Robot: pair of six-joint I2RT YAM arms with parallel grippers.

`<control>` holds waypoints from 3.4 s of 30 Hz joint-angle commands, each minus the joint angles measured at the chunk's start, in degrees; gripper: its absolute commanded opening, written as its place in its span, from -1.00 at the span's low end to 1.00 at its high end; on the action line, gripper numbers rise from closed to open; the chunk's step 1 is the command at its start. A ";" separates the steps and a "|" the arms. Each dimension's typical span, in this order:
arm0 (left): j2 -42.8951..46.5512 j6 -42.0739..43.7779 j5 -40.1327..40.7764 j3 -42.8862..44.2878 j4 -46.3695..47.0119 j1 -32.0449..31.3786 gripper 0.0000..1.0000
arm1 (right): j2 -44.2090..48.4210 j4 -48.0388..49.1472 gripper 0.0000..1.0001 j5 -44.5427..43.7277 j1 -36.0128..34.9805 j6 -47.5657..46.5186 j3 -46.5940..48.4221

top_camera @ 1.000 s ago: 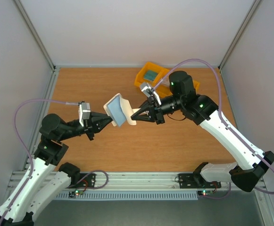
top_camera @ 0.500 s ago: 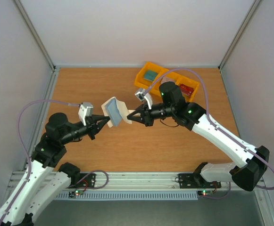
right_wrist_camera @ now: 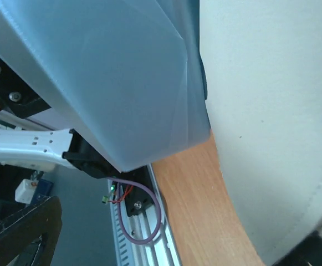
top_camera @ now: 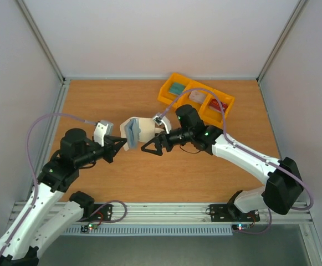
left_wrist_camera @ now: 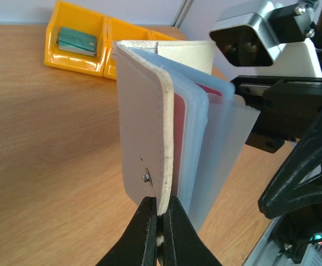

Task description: Take the credit cards out of the card holder

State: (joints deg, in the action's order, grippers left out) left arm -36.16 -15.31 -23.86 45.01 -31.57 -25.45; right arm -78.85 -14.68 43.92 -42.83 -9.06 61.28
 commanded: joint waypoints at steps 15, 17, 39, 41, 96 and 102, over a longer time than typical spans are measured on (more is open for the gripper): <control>-0.45 12.52 3.52 0.82 0.38 -2.32 -1.00 | -3.89 11.98 0.92 -2.05 -3.31 1.26 1.12; -0.21 10.41 1.64 0.58 0.45 -2.32 -0.99 | -3.23 11.42 0.84 -0.55 -3.23 0.90 1.13; 0.35 9.10 22.63 2.67 -1.61 1.53 0.08 | 8.14 -16.32 -0.97 9.17 -0.20 -14.76 7.42; 0.58 11.24 20.46 2.77 -1.47 1.62 0.30 | 8.14 -19.26 -0.98 10.15 -0.22 -15.79 8.85; -18.76 14.61 -42.43 14.62 3.20 -2.58 -0.75 | 3.26 -37.76 -0.98 14.19 1.96 -28.65 27.63; -18.60 8.99 -42.72 12.14 11.71 -2.80 -0.94 | 2.56 -37.82 -0.98 16.07 1.99 -28.82 27.80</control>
State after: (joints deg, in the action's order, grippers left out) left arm -54.61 -4.32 -65.06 59.09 -25.15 -27.51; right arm -76.14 -55.57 55.44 -40.56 -36.36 86.50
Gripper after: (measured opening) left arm 0.065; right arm 0.110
